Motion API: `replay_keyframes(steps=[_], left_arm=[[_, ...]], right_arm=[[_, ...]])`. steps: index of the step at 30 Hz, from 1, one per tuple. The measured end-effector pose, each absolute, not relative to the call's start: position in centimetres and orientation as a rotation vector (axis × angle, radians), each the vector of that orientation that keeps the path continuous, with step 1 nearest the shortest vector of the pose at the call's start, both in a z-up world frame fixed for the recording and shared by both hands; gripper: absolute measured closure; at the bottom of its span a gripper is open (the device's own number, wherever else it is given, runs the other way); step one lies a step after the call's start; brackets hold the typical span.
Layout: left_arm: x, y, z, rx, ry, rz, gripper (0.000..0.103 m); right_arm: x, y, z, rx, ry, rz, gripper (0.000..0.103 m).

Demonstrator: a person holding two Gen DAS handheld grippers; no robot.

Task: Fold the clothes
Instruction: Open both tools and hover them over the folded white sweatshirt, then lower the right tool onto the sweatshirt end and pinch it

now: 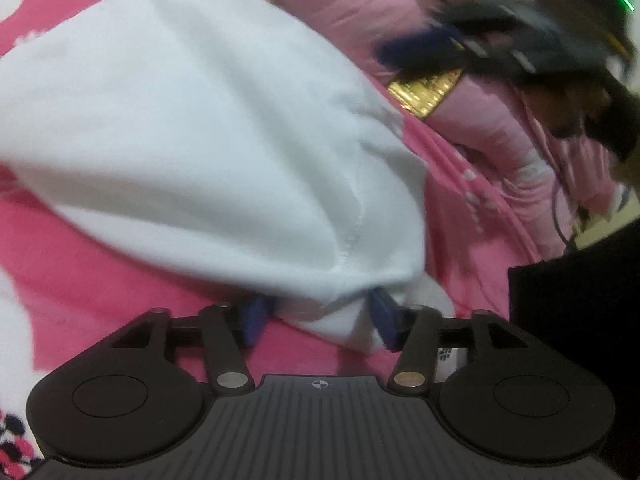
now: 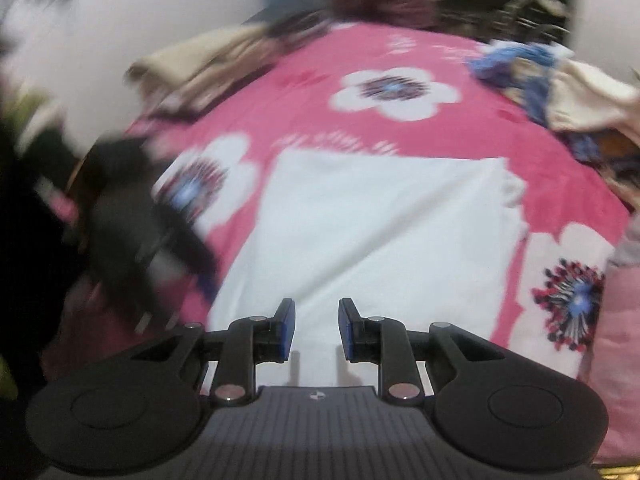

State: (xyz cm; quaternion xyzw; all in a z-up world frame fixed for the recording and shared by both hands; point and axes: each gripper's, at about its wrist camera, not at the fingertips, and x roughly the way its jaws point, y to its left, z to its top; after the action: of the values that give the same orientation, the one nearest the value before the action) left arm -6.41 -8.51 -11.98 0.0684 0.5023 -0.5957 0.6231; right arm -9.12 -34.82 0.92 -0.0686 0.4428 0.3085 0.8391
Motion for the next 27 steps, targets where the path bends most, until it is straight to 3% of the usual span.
replay_keyframes(steps=[5, 9, 13, 20, 27], left_arm=[[-4.7, -6.1, -10.7, 0.054, 1.231, -1.407, 0.046], [-1.7, -3.8, -9.6, -0.061, 1.211, -1.337, 0.045], [2.0, -2.0, -9.6, -0.188, 1.150, -1.173, 0.044], [6.5, 0.7, -11.2, -0.318, 1.112, -1.014, 0.042], [8.1, 0.7, -13.0, -0.409, 1.142, -1.023, 0.042]], right_arm=[[-4.6, -38.0, 1.4, 0.006, 0.891, 0.528, 0.064], [0.1, -40.3, 0.3, 0.151, 0.876, 0.459, 0.040], [5.2, -42.2, -1.7, 0.301, 0.886, 0.426, 0.029], [10.8, -44.5, -7.1, 0.412, 0.993, 0.416, 0.019], [12.0, -46.8, -10.7, 0.561, 1.026, 0.406, 0.021]])
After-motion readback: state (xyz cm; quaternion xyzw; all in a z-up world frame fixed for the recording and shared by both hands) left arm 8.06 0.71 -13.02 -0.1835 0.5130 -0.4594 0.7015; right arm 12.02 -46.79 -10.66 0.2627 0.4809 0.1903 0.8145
